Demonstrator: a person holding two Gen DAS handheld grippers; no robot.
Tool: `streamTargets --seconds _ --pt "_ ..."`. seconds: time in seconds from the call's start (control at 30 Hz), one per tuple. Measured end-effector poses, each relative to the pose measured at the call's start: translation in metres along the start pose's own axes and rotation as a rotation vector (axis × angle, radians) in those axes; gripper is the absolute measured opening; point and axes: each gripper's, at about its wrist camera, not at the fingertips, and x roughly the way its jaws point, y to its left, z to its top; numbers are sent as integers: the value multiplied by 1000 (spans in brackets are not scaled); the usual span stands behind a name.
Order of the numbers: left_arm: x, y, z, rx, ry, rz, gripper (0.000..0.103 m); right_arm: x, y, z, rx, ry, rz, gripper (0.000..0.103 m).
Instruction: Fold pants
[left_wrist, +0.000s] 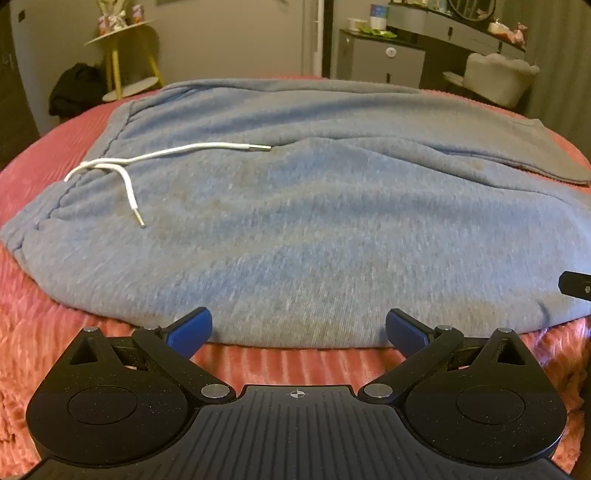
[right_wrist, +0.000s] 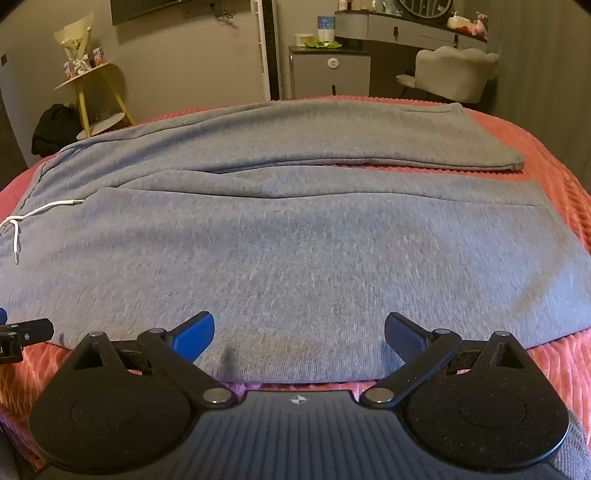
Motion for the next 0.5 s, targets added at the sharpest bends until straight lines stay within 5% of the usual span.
streamTargets --seconds 0.5 --pt "1 2 -1 -15 3 -9 103 1 -2 1 -4 6 -8 99"
